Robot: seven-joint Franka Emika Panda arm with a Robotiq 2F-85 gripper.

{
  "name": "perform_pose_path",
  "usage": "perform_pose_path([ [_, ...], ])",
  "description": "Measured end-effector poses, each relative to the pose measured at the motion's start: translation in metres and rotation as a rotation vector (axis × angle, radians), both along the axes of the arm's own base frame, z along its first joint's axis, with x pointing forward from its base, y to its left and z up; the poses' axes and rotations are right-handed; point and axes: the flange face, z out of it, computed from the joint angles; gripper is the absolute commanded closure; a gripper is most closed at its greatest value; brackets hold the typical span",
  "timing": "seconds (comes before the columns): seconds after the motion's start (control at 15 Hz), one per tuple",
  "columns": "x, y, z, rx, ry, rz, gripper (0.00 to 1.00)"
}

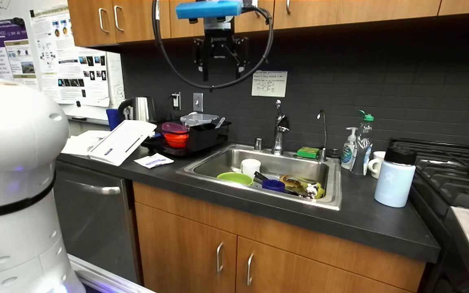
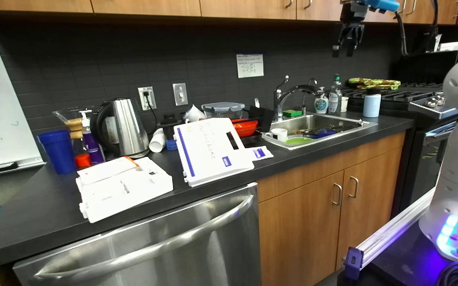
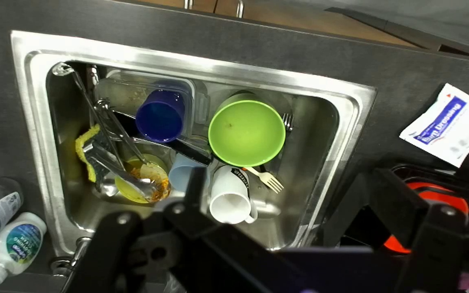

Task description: Pick up the white packet on the counter and then put it in the white box on the left

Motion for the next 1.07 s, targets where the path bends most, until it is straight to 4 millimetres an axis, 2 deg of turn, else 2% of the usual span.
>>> perform_pose_path([
  [0.27,0.001,0.002,0.0,-0.001,-0.003,0.004,0.0],
  [0.47,0.011,0.012,-0.002,-0.014,-0.021,0.024,0.0],
  [0.8,0.03,0.033,-0.015,-0.012,-0.051,0.09,0.0],
  [1.07,0.037,0.037,-0.028,-0.005,-0.017,0.082,0.0],
])
